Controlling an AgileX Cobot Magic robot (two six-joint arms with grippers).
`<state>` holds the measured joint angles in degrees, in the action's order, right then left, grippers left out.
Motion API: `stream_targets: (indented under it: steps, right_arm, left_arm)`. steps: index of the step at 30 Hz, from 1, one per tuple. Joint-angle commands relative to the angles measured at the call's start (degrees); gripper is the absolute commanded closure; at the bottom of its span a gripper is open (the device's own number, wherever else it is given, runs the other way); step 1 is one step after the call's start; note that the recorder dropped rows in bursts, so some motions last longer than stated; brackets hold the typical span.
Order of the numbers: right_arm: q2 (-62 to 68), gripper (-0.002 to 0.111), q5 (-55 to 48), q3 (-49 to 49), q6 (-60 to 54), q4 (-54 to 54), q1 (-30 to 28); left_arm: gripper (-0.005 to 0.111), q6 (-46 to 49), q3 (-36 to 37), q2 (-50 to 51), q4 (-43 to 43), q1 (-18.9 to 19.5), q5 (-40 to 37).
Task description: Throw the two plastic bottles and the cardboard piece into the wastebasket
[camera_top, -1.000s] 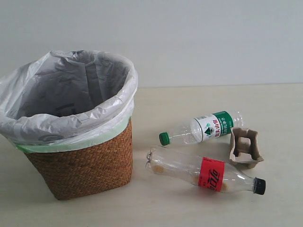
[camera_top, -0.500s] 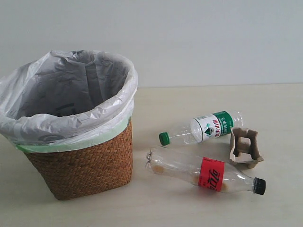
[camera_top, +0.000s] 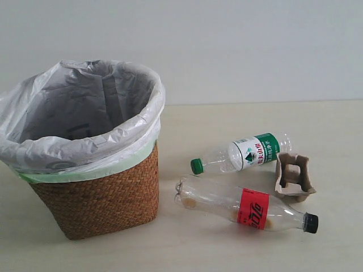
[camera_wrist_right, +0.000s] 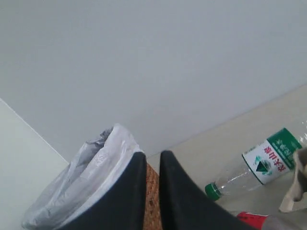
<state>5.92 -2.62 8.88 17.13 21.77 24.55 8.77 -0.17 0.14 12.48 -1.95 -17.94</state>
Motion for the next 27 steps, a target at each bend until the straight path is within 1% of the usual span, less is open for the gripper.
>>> stream_targets:
  steps: [1, 4, 8, 10, 12, 14, 16, 19, 22, 27]
  right_arm:
    - [12.64, 0.102, -4.41, 8.56, -11.56, -0.48, 1.47]
    - [22.27, 0.102, -10.94, 16.63, -19.23, -0.74, 1.47]
    - [35.62, 0.102, -22.31, 28.66, -28.72, -2.09, 1.33]
    - [42.00, 0.104, -30.53, 35.19, -34.90, -5.35, 1.33]
    - [47.50, 0.108, -38.75, 40.97, -36.14, -9.49, 1.33]
    - [52.50, 0.108, -43.93, 45.72, -36.14, -12.91, 1.33]
    - [57.62, 0.108, -48.28, 49.37, -39.00, -14.46, 1.33]
    - [64.44, 0.108, -50.84, 51.92, -43.82, -14.59, 1.33]
    - [69.57, 0.108, -50.37, 51.81, -49.74, -14.59, 1.33]
    - [77.01, 0.107, -48.82, 51.81, -51.85, -14.48, 1.33]
  left_arm:
    - [0.101, -0.50, 0.17, -0.14, -0.11, 0.19, 0.17]
    - [0.101, -0.50, 0.17, -0.14, -0.11, 0.19, 0.17]
    - [0.101, -0.50, 0.17, -0.14, -0.11, 0.19, 0.17]
    - [0.101, -0.50, 0.17, -0.14, -0.11, 0.19, 0.17]
    - [0.101, -0.50, 0.17, -0.14, -0.11, 0.19, 0.17]
    - [0.101, -0.50, 0.17, -0.14, -0.11, 0.19, 0.17]
    - [0.101, -0.50, 0.17, -0.14, -0.11, 0.19, 0.17]
    - [0.101, -0.50, 0.17, -0.14, -0.11, 0.19, 0.17]
    - [0.101, -0.50, 0.17, -0.14, -0.11, 0.19, 0.17]
    - [0.101, -0.50, 0.17, -0.14, -0.11, 0.19, 0.17]
